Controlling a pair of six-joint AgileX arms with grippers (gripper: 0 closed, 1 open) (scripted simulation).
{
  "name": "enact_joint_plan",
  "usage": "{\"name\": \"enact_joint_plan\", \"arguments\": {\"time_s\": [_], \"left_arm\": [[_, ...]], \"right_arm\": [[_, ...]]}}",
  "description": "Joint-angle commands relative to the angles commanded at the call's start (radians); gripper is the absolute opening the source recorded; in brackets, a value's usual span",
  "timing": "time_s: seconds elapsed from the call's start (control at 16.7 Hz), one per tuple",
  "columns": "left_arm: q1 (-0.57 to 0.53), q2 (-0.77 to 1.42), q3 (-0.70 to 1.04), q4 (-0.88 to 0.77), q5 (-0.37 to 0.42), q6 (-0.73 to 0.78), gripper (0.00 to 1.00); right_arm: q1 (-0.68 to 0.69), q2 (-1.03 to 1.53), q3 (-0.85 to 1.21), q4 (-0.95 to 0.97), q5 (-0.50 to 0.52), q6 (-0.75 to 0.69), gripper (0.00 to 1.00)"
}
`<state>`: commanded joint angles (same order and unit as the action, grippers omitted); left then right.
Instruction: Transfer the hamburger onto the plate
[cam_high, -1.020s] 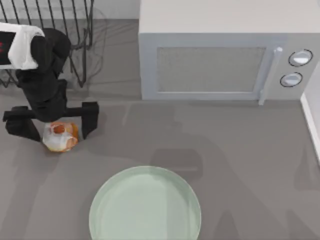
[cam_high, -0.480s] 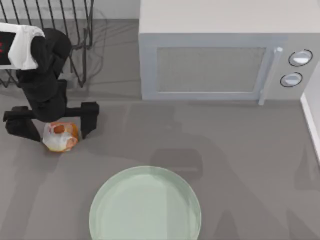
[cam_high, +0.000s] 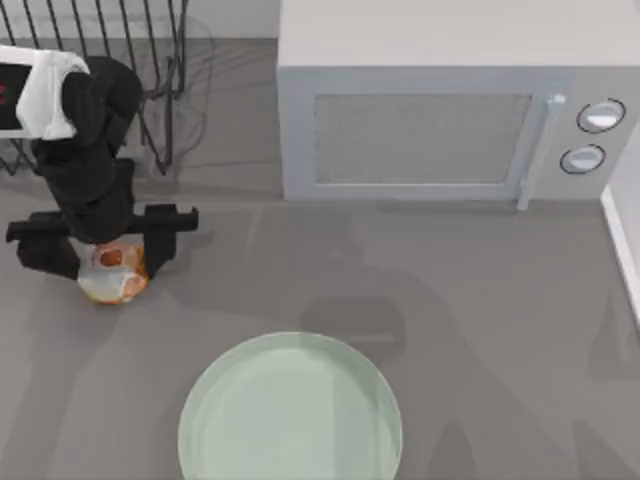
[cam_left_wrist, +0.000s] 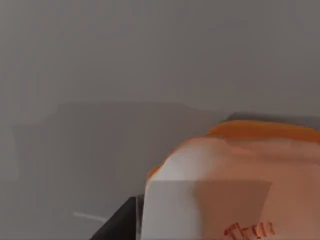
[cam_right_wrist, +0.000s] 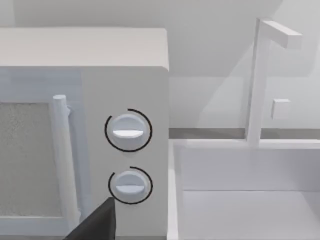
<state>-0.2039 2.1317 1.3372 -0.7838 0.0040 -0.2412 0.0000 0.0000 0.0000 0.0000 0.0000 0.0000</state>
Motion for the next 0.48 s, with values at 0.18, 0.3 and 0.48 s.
{"name": "enact_joint_plan", "arguments": {"time_s": [0.18, 0.3, 0.48], "left_arm": [[0.0, 0.0, 0.0, 0.0, 0.0, 0.0, 0.0], [0.0, 0.0, 0.0, 0.0, 0.0, 0.0, 0.0], [0.002, -0.054, 0.018, -0.032, -0.01, 0.003, 0.0]], "right_arm": [[0.0, 0.0, 0.0, 0.0, 0.0, 0.0, 1.0], [0.0, 0.0, 0.0, 0.0, 0.0, 0.0, 1.0], [0.0, 0.0, 0.0, 0.0, 0.0, 0.0, 1.0]]}}
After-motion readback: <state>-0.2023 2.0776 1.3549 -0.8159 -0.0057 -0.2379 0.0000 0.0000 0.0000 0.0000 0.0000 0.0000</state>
